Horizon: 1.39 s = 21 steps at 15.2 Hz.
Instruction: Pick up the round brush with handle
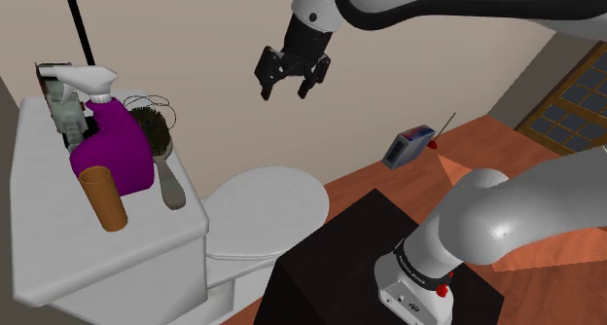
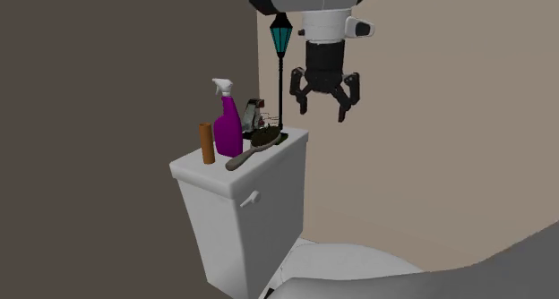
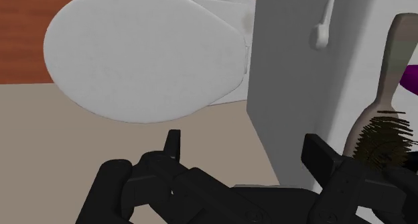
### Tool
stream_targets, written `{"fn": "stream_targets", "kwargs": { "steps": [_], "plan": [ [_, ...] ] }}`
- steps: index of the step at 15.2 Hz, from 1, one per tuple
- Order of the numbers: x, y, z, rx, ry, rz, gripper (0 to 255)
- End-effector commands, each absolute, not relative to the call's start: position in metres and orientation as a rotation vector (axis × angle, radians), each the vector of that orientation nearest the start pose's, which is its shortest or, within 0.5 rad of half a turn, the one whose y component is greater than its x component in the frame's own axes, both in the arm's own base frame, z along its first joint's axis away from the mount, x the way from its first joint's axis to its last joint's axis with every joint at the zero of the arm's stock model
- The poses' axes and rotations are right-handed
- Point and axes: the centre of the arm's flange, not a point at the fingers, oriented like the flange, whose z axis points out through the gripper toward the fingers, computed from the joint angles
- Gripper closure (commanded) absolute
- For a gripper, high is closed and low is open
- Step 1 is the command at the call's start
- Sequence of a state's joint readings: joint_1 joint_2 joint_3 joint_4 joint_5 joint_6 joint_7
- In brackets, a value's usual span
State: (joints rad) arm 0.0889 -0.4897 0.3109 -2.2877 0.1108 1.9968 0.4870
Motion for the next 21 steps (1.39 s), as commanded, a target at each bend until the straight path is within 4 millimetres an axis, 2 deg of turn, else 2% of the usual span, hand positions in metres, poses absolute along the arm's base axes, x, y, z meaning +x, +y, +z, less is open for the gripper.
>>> {"fn": "stream_targets", "kwargs": {
  "steps": [1, 19, 20, 21],
  "plan": [
    [0.397, 0.208, 0.535, -3.076, 0.235, -0.279, 0],
    [0.480, 0.412, 0.456, -3.039, 0.300, -0.273, 0],
    [0.484, 0.420, 0.453, -3.038, 0.302, -0.273, 0],
    [0.484, 0.420, 0.448, -3.038, 0.302, -0.273, 0]
  ]
}}
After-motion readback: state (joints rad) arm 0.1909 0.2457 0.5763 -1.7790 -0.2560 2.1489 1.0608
